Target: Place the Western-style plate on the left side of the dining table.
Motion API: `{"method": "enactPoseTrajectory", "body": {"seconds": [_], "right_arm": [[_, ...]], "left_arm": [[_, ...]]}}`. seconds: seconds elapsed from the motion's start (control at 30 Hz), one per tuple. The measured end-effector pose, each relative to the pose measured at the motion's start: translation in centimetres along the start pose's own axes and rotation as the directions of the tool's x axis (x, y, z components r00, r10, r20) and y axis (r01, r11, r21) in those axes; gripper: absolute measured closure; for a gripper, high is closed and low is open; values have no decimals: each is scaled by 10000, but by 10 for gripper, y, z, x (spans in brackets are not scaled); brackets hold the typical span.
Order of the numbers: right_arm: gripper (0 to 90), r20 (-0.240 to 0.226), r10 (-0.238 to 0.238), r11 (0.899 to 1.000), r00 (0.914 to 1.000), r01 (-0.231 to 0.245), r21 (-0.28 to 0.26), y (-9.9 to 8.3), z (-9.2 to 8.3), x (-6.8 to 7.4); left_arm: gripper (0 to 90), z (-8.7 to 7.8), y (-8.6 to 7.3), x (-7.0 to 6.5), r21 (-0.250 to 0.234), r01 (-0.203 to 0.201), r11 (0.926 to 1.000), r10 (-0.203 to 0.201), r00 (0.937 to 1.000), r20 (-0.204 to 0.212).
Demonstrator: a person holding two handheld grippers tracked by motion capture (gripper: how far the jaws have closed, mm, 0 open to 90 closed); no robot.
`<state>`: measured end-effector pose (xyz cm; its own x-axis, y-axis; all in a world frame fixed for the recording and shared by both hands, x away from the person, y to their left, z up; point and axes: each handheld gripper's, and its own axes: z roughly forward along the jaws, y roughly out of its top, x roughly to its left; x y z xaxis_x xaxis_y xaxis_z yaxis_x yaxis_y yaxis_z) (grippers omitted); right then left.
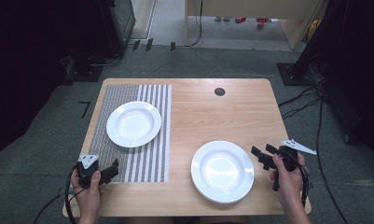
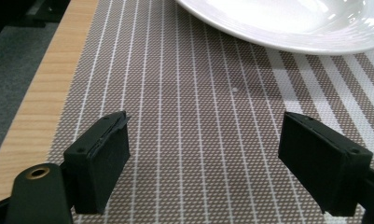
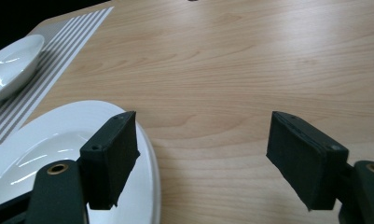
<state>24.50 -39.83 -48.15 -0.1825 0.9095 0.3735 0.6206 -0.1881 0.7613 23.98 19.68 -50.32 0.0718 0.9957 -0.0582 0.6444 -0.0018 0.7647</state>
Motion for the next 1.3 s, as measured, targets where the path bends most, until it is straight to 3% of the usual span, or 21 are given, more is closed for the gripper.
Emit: {"method": "enactPoseTrajectory", "body": {"seconds": [0.37, 0.83, 1.3], "right_arm": [[252, 663, 220, 9997, 9976, -215, -78, -12, -16, -27], [247, 1517, 340, 9993, 9878, -359, 98, -34, -34, -53], [240, 2049, -160, 9987, 9787, 58, 503, -48, -35, -53]], "left_arm": [[167, -8, -10, 11, 128, 46, 9999, -44, 9999, -141], [167, -15, -20, 21, 307, -26, 9995, 34, 9996, -271], [162, -12, -25, 20, 621, -282, 9977, 306, 9988, -374]]}}
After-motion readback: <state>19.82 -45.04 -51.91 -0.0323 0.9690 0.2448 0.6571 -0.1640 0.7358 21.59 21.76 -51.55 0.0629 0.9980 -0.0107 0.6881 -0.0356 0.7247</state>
